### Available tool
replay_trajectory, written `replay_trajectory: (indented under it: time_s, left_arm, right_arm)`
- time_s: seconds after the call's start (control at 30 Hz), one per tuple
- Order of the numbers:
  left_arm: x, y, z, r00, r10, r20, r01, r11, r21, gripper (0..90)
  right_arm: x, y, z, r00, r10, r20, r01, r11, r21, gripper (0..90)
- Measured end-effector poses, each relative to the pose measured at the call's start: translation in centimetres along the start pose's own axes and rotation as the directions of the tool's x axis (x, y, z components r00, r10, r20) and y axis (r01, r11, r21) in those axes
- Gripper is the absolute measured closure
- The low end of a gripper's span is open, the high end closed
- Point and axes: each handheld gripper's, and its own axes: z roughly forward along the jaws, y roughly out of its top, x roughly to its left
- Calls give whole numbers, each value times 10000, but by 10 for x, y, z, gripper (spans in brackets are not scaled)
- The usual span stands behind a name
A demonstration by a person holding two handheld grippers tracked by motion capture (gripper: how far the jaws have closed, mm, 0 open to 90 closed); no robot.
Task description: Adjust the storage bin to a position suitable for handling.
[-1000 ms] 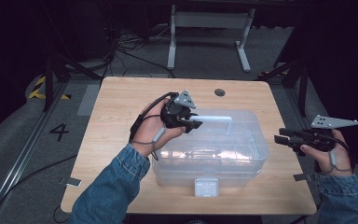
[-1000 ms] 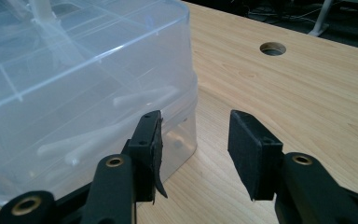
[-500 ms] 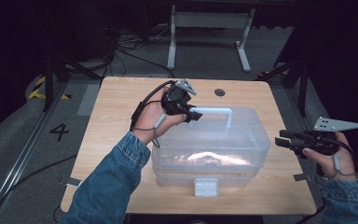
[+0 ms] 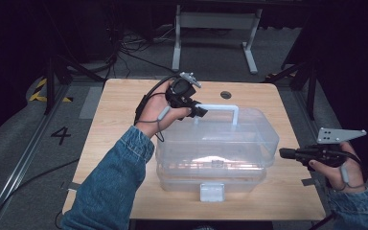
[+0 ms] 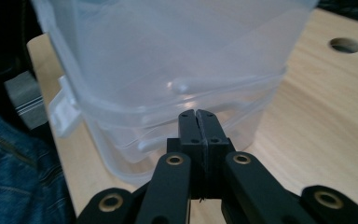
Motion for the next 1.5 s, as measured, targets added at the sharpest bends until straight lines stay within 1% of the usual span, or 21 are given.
replay_trajectory:
  time_s: [0.17,0.27,0.4,0.43,0.47,0.5,0.6,0.67,0.73,0.77,0.8,0.83,0.93,1.0,1.07,1.1,1.13,1.33,1.4,1.47,1.5]
  left_arm:
    - [1,0,-1,9999,-24,102,24,10000,7,700]
    - [2,-1,0,9999,-31,121,32,9999,-97,701]
    - [1,-3,-1,10000,18,15,-18,9998,-213,692]
    - [0,-4,-3,9998,2,-206,-10,9992,-408,662]
    - [-1,-5,-4,9995,-17,-328,-1,9986,-524,575]
    - [-2,-6,-7,9991,-32,-427,-4,9965,-830,514]
    - [-4,-11,-16,9991,-252,-338,204,9903,-1375,440]
    - [-6,-14,-22,9987,-194,-466,116,9869,-1606,420]
    - [-8,-18,-30,9977,-168,-658,39,9815,-1915,408]
    - [-9,-20,-34,9971,-237,-716,87,9792,-2029,407]
    - [-11,-24,-42,9958,-354,-844,154,9736,-2279,408]
    - [-11,-24,-42,9958,-354,-844,154,9736,-2279,409]
    - [-16,-34,-61,9921,-558,-1124,222,9596,-2805,412]
    - [-18,-45,-76,9888,-818,-1252,371,9452,-3244,412]
    - [-19,-47,-80,9872,-866,-1342,384,9443,-3270,413]
    - [-19,-52,-84,9842,-955,-1494,407,9417,-3340,413]
    - [-18,-57,-88,9816,-958,-1651,355,9415,-3352,414]
    - [-15,-82,-97,9710,-1510,-1854,762,9304,-3586,416]
    - [-13,-90,-99,9695,-1682,-1783,862,9149,-3943,422]
    - [-12,-96,-104,9654,-1862,-1824,962,9050,-4145,424]
    - [-11,-100,-108,9620,-1924,-1937,963,9030,-4188,427]
  right_arm:
    - [3,-6,17,9981,99,-606,-75,9992,401,900]
    - [5,-8,27,9939,183,-1089,-151,9994,297,900]
    - [5,-9,29,9926,100,-1214,-80,9998,165,900]
    - [5,-9,29,9927,96,-1201,-79,9999,145,900]
    - [4,-9,29,9924,95,-1228,-85,9999,88,900]
    - [4,-10,29,9921,109,-1252,-104,9999,42,900]
    - [4,-10,28,9922,94,-1245,-117,9998,-170,900]
    - [4,-9,27,9925,106,-1214,-149,9993,-349,900]
    - [4,-7,26,9925,124,-1219,-192,9983,-551,900]
    - [3,-6,25,9932,124,-1158,-201,9976,-658,900]
    - [3,-5,24,9934,114,-1139,-195,9974,-697,900]
    - [3,-5,24,9934,114,-1139,-195,9974,-697,900]
    - [2,-1,23,9948,25,-1017,-112,9963,-850,900]
    - [2,1,22,9960,-45,-887,-46,9948,-1016,900]
    - [2,2,21,9966,-60,-816,-32,9937,-1117,900]
    - [2,2,21,9966,-60,-816,-32,9937,-1117,900]
    - [1,4,21,9973,-86,-729,-2,9927,-1210,900]
    - [2,9,20,9990,-173,-410,101,9853,-1704,900]
    - [2,11,20,9994,-174,-293,115,9820,-1886,900]
    - [2,12,21,9995,-219,-207,175,9811,-1928,900]
    - [2,12,22,9996,-207,-214,162,9812,-1925,900]
